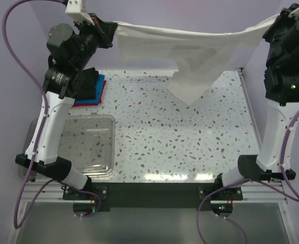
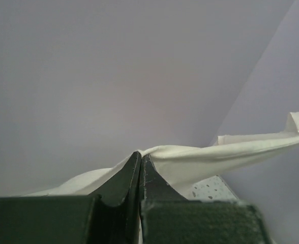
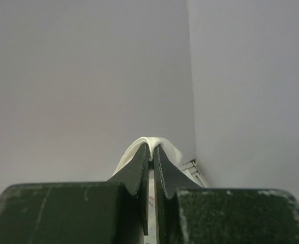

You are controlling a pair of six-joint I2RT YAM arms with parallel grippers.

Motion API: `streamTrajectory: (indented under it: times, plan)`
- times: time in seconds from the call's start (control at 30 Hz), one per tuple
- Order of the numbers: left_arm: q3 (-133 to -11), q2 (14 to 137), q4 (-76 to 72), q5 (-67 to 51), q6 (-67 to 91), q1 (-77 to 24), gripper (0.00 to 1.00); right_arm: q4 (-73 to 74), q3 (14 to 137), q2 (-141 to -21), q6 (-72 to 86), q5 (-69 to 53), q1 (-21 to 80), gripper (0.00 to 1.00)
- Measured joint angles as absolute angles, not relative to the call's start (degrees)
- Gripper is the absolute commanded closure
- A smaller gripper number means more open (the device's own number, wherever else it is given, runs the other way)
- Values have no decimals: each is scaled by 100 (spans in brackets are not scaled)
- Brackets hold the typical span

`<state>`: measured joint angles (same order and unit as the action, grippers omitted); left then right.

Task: Fold and stack the t-shirts
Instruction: Flatten the tshirt out

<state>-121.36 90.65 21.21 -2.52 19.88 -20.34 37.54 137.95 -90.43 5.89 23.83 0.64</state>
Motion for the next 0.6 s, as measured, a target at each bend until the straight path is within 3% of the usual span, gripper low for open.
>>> streamTrajectory:
  times: [0.33, 0.6]
  plan:
    - [-10997, 6991, 1487, -840, 2143, -2038, 100, 3269, 13712, -7358, 196, 2543, 64, 100]
    - [-11279, 6683, 1310, -1455, 2580, -2064, 100, 2724, 13771, -6934, -246, 2818, 69, 100]
